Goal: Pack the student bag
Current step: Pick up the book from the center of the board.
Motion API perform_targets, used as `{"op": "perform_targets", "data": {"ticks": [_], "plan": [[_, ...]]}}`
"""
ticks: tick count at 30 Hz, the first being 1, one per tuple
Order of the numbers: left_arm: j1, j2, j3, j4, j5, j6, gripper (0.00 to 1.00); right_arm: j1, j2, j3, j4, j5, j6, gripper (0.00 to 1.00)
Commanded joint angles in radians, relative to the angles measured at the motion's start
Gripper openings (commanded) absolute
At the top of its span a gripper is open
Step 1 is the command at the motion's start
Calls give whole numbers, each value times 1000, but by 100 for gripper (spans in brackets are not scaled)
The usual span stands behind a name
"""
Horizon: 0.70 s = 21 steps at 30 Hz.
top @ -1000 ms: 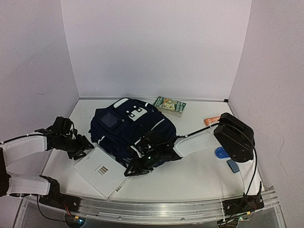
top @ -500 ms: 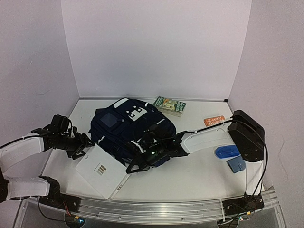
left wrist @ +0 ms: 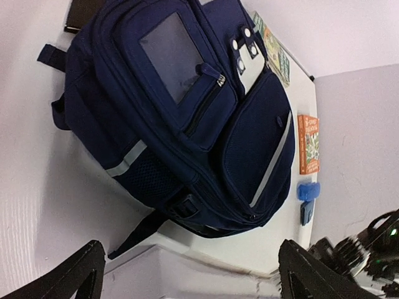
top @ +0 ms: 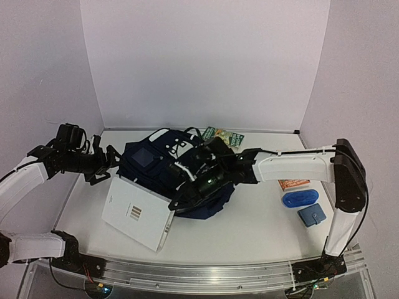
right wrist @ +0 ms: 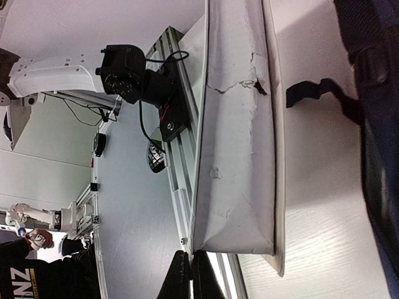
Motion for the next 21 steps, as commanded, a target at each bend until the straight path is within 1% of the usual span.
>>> {"op": "perform_targets", "data": {"ticks": [1,6,10,12,15,18,19,21], "plan": [[-3,48,102,29,112,136,97,-98,-97,74,-142,16,-146,0],[-3,94,181,23,123,203,97,-182,-145,75,-187,25,-190,0],[-3,132,185,93,190,196,97,-231,-161,99,-201,25,-210,0],[-3,164,215,97,225,235,97,-239,-154,130,-262,32,-266,0],[-2,216,293,55,245,329,97,-239,-133,194,-395,45,-396,0],[-2,261,367,0,256,391,98,-240,-149,195,-472,70,-492,0],[-3,274,381,-11,274,412,98,-239,-161,192,-486,77,-518,0],[-2,302,415,-37,364,465,98,-240,-184,194,-532,87,-569,0]]}}
